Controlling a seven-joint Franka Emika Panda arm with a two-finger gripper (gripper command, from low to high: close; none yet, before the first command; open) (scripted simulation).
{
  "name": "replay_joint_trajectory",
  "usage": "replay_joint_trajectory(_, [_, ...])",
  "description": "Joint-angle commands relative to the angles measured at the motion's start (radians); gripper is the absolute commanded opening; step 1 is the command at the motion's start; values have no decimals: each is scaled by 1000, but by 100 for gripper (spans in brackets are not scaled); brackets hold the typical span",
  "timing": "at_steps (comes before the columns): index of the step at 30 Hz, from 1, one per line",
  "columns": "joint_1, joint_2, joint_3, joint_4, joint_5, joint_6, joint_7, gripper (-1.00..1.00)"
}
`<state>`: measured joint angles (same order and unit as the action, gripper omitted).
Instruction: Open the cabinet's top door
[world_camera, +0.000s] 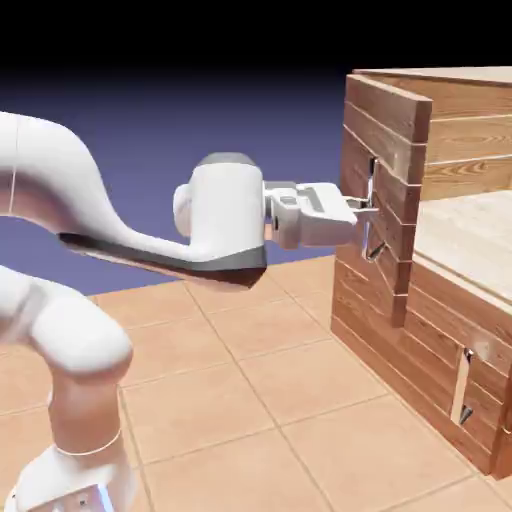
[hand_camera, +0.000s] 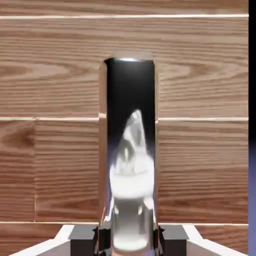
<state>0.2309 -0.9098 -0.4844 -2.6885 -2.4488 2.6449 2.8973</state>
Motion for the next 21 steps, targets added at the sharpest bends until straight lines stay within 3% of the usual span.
replay_joint_trajectory(1, [-35, -11, 36, -17, 28, 0, 0, -100])
replay_joint_trajectory(11, [-212, -246, 328, -214, 453, -82, -210, -100])
replay_joint_trajectory(21, [-187, -457, 582, -328, 888, -253, -425, -100])
